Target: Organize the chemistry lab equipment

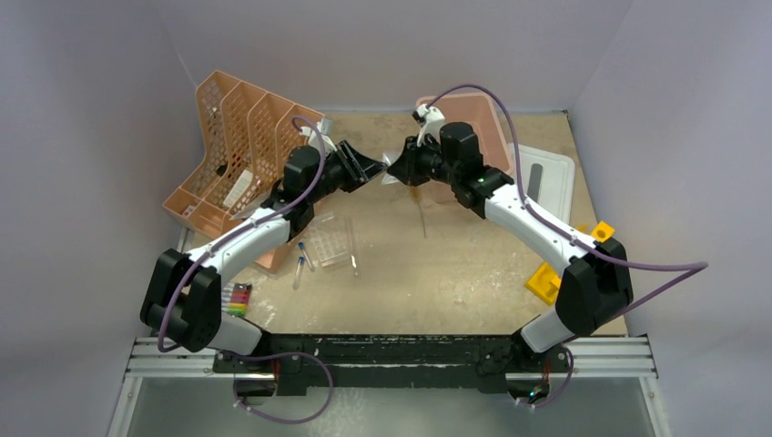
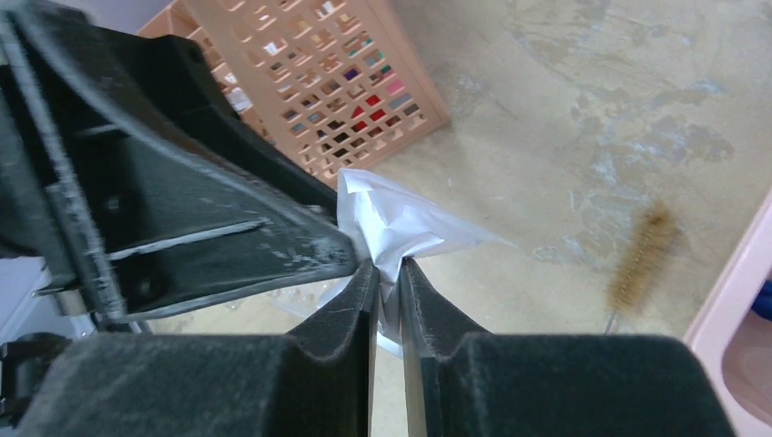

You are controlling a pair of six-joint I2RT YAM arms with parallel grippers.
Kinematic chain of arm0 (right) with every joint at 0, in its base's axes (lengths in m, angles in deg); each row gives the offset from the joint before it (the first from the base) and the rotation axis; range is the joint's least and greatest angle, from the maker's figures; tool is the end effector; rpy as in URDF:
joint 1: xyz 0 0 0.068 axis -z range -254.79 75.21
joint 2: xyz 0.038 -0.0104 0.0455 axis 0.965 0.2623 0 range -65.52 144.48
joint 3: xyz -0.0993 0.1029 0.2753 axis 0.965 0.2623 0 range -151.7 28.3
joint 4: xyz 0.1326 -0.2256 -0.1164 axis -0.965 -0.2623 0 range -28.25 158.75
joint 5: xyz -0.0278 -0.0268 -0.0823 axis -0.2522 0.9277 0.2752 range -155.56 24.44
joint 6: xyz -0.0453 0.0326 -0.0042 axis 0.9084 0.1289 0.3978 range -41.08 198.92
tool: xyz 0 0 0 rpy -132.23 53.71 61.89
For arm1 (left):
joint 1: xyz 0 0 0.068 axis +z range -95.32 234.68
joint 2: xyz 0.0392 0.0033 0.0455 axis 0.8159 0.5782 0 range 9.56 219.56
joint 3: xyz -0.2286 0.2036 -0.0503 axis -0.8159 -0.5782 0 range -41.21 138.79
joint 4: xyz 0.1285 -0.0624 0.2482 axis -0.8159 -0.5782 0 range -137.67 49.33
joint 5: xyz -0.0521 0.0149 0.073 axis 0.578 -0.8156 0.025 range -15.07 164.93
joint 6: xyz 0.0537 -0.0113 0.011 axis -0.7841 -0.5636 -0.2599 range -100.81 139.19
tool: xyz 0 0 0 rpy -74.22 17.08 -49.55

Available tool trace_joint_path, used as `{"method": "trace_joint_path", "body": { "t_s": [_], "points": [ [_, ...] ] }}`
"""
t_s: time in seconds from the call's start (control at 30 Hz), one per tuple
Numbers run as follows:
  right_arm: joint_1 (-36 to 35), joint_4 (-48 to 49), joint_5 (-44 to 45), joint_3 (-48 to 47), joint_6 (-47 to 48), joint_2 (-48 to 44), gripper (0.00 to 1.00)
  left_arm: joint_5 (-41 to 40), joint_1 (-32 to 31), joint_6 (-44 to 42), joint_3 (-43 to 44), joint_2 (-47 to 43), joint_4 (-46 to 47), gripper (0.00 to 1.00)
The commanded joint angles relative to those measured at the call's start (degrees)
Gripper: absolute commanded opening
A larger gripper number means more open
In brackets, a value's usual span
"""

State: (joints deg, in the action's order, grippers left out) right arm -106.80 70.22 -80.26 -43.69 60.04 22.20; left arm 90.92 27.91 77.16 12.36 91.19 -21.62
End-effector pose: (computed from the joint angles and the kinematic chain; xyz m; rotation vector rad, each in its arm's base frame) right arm 0.3285 0.2169 0.3725 -0.4041 1.8542 0.8508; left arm 0.3107 -0.1686 0.3205 -0.2918 1.8931 -1.2917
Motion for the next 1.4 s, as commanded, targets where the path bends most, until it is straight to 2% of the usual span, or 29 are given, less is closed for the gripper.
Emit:
{"method": "trace_joint_path", "body": {
  "t_s": [0.0, 0.13, 0.37, 0.43, 0.6, 0.67, 0.7, 0.83, 1.0, 1.17, 1.27, 1.37],
  "points": [
    [0.42, 3.96, -5.32, -0.44, 0.16, -2.33, 0.16, 1.56, -0.04, 0.36, 3.01, 0.65, 4.20, 0.32],
    [0.54, 3.80, -7.19, -0.37, 1.15, -1.83, 0.16, 2.87, -0.04, 1.10, 2.96, 0.85, 7.14, 0.29],
    [0.73, 3.53, -8.90, -0.60, 2.15, -0.94, 0.16, 4.51, -0.04, 2.13, 2.10, 0.59, 12.63, 0.30],
    [0.84, 3.53, -9.11, -0.76, 2.49, -0.92, 0.16, 4.34, -0.04, 1.48, 2.31, 0.79, 12.11, 0.27],
    [1.50, 3.27, -8.77, -0.89, 2.16, -0.69, 0.18, 3.40, -0.04, -0.81, 3.03, 0.69, 9.98, 0.08],
    [1.96, 3.33, -8.77, -0.72, 1.58, -0.87, 0.22, 2.60, 0.04, -2.75, 4.08, 0.64, 7.19, 0.00],
    [2.16, 3.30, -8.83, -0.58, 1.29, -1.05, 0.25, 2.23, 0.04, -3.58, 4.70, 0.64, 5.75, 0.00],
    [3.74, 3.78, -8.61, 0.57, -0.71, -2.55, 0.49, 2.37, 0.47, -6.09, 6.75, 0.27, 2.38, 0.00],
    [6.35, 7.58, -11.78, 2.62, -6.45, -4.89, 0.67, 4.16, 0.92, -5.94, 10.29, 0.13, 0.74, 0.00],
    [8.85, 14.90, -16.21, 3.53, -15.89, -4.79, 0.76, 8.01, 0.92, -2.21, 13.26, 0.97, 3.92, 0.00],
    [10.53, 24.44, -20.60, 5.75, -21.39, -4.74, 0.76, 8.90, 1.01, -0.12, 13.70, 1.12, 6.46, 0.00],
    [11.69, 30.82, -26.53, 5.67, -25.54, -3.73, 0.71, 9.89, 1.14, 2.09, 14.03, 1.64, 8.87, 0.00]
  ]
}}
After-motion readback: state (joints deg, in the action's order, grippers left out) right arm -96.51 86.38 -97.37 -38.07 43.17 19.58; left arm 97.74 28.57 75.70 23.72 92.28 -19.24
